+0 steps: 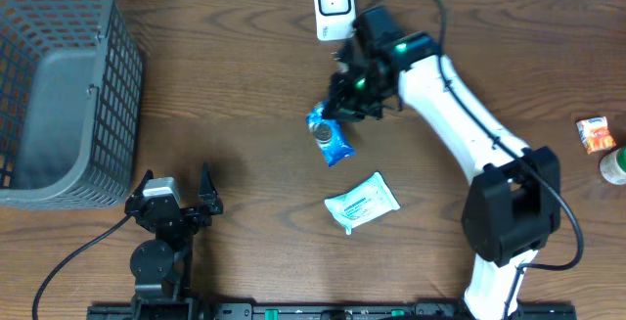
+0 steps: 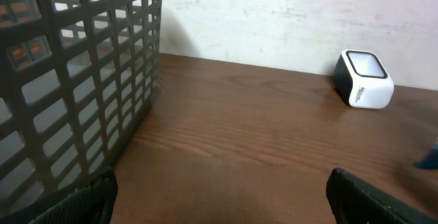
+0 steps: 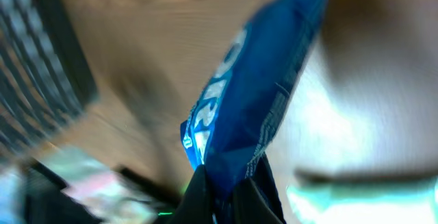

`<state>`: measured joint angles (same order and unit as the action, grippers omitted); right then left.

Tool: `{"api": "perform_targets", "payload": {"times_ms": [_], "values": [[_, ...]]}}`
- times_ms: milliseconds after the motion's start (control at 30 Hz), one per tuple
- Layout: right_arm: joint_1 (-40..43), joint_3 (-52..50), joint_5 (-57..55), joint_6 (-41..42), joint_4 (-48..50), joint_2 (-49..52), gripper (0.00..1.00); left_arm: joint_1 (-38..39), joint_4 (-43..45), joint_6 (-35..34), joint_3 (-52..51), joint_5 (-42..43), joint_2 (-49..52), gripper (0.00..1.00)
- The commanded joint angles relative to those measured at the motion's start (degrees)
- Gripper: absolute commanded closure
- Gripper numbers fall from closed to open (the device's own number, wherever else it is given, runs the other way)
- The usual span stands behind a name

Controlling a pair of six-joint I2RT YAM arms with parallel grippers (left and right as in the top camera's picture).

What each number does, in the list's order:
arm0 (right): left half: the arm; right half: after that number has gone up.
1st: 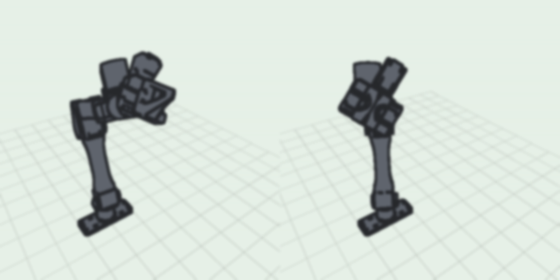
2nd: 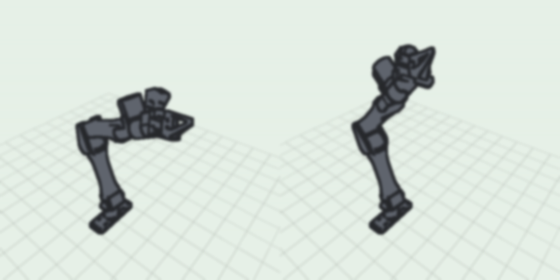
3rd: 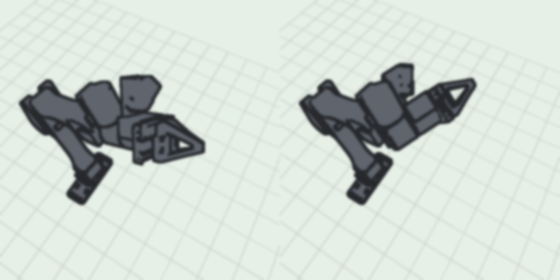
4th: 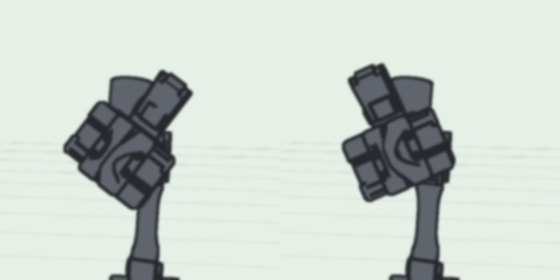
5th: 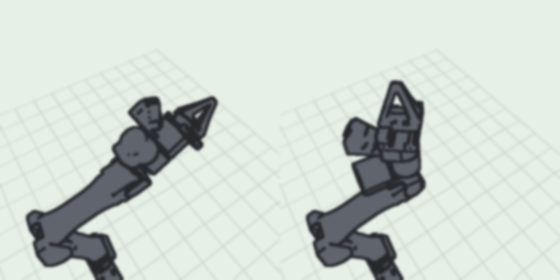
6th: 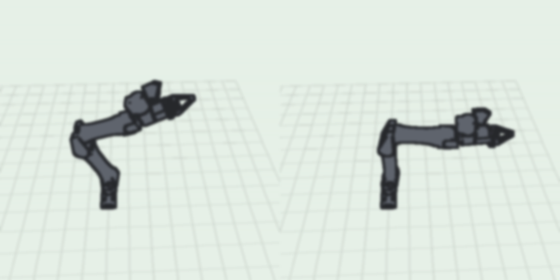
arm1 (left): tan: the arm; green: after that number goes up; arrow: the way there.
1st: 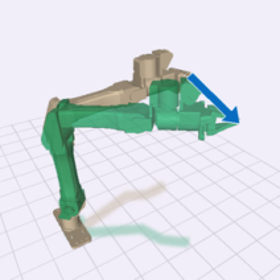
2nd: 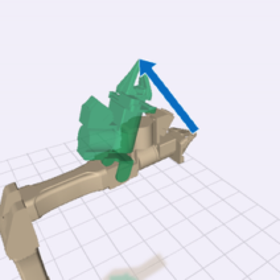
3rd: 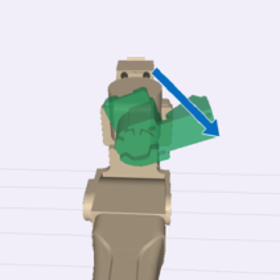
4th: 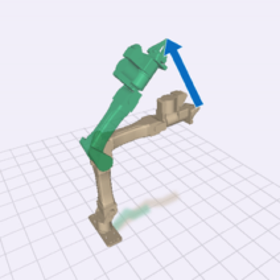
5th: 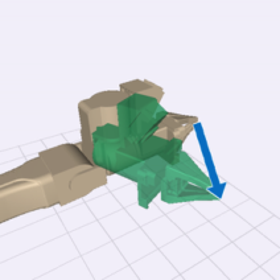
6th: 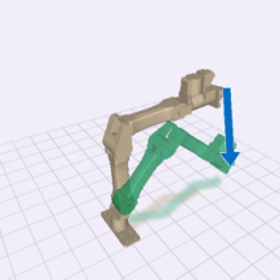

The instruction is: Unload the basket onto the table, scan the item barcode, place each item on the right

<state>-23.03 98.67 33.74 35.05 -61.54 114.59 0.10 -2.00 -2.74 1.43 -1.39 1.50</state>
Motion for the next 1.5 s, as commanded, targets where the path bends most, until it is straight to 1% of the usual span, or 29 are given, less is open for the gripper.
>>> {"api": "perform_targets", "payload": {"times_ms": [0,67,200,300,433,600,700,1133,1233,1333,1467], "values": [[1.4,-0.2,6.8,25.2,-5.6,-0.6,0.98,-0.2,-2.1,0.5,-1.2,-0.3,-0.2,0.02],[2.1,-0.2,7.6,33.6,-8.9,-0.6,0.98,-0.2,-2.1,0.5,-1.2,-0.3,-0.2,0.02],[3.0,-0.2,16.3,41.4,-10.3,-0.6,0.99,-0.2,-2.1,0.5,-1.2,-0.3,-0.2,0.02],[3.0,-0.2,21.4,51.0,-10.1,-0.6,0.98,-0.2,-2.1,0.5,-1.2,-0.3,-0.2,0.02],[3.6,-0.2,21.7,62.7,-9.7,-0.6,0.98,-0.2,-2.1,0.5,-1.2,-0.3,-0.2,0.02],[5.0,-0.2,21.9,71.3,-6.2,-0.6,0.99,-0.2,-2.1,0.5,-1.2,-0.3,-0.2,0.02],[5.8,-0.2,22.0,73.6,-5.0,-0.6,0.99,-0.2,-2.1,0.5,-1.2,-0.3,-0.2,0.02],[7.1,-0.2,26.8,73.6,-4.7,-0.6,0.98,-0.2,-2.1,0.5,-1.2,-0.3,-0.2,0.02],[7.2,-0.2,26.8,76.9,-4.7,-0.6,0.99,-0.2,-2.1,0.5,-1.2,-0.3,-0.2,0.02],[8.0,-0.2,28.8,82.3,-3.4,-0.5,0.99,-0.2,-2.1,0.5,-1.2,-0.3,-0.2,0.02],[10.0,-0.2,28.7,82.3,-4.1,-0.3,0.99,-0.2,-2.1,0.5,-1.2,-0.3,-0.2,0.02]]}}
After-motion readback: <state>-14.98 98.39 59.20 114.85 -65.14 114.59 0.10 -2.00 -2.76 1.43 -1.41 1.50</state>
